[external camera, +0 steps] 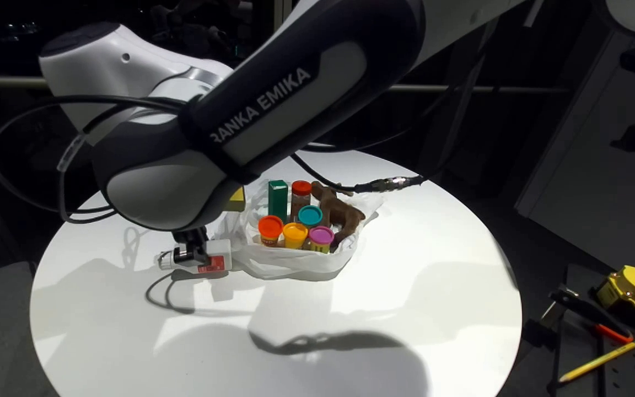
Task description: Put the things on the table into the plastic bag
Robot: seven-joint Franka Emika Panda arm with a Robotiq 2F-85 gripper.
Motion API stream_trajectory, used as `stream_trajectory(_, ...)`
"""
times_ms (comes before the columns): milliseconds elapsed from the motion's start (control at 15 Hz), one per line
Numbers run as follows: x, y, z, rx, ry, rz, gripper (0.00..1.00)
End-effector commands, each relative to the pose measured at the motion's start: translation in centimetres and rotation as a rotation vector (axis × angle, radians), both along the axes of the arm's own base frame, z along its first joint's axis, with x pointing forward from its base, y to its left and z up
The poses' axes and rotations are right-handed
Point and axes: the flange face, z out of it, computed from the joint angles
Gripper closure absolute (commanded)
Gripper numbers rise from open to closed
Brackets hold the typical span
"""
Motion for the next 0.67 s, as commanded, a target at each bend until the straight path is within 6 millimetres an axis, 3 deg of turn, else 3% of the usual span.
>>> stream_trajectory(0, 0.1, 0.0, 6.6, 0.026, -0.047, -0.095, 0.90)
stream_trajectory(133, 0.6, -1.1, 10.1, 0.040, -0.109, -0.167, 0.90)
stream_trajectory(267, 1.3, -3.4, 13.4, 0.053, -0.176, -0.264, 0.90)
stream_trajectory(400, 1.9, -6.5, 16.0, 0.055, -0.225, -0.363, 0.90)
stream_trajectory(600, 2.3, -13.0, 17.4, 0.038, -0.264, -0.527, 0.90)
